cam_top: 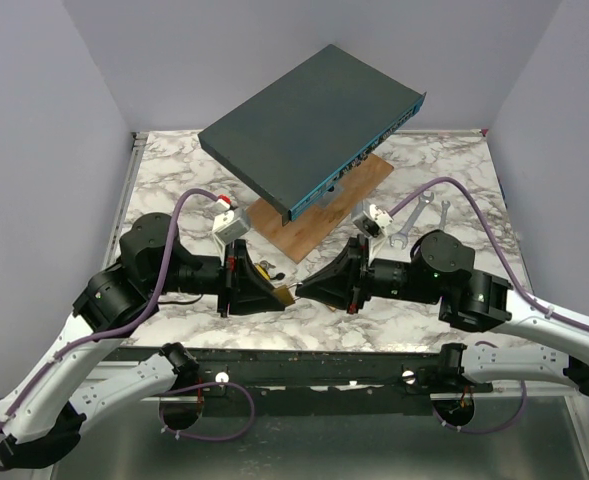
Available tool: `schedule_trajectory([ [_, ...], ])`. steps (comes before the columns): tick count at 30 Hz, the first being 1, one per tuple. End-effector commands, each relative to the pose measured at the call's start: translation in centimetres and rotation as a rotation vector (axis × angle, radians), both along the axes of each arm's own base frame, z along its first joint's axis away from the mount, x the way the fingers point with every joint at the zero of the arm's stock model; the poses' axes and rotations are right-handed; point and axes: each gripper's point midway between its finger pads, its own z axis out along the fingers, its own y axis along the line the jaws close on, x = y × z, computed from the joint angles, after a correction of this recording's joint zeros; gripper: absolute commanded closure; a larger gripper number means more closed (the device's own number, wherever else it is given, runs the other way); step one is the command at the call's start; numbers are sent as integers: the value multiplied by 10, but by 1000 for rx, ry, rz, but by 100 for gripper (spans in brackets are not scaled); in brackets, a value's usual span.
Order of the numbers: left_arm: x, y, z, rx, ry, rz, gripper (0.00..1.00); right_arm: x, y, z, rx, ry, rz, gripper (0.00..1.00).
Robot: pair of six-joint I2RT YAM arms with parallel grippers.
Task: Lock with the key
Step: Lock the lock.
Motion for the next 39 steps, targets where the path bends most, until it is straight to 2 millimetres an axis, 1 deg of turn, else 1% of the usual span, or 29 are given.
schedule_trajectory([
  [1, 29, -24, 61, -229, -193, 58, 100, -17, 6, -132, -410, 91, 66, 99],
  [4, 29, -28, 62, -240, -189, 38, 100, -18, 6, -130, -401, 89, 71, 99],
  [13, 32, -41, 53, -214, -178, 4, 100, -22, 8, -133, -410, 88, 102, 99],
  [17, 34, -43, 54, -222, -185, 6, 100, -26, 10, -136, -415, 88, 120, 99],
  [20, 36, -44, 54, -219, -189, 5, 100, -24, 10, -137, -420, 87, 107, 99],
  [22, 36, -44, 52, -211, -194, 10, 100, -18, 7, -134, -419, 81, 72, 99],
  [26, 37, -40, 46, -201, -205, 28, 100, -5, 1, -120, -392, 67, -20, 99],
  [28, 35, -38, 45, -205, -207, 25, 100, 0, -1, -110, -369, 59, -48, 92],
  [29, 32, -37, 46, -210, -209, 19, 100, 0, -2, -104, -353, 57, -53, 90],
  [30, 30, -36, 46, -214, -210, 13, 100, 0, -3, -97, -330, 52, -58, 90],
  [34, 22, -31, 47, -227, -221, -12, 100, -1, -8, -64, -237, 33, -63, 99],
  [35, 21, -30, 48, -230, -222, -15, 100, 0, -8, -58, -225, 28, -64, 99],
  [39, 19, -30, 48, -235, -220, -20, 100, 2, -7, -45, -203, 16, -76, 99],
])
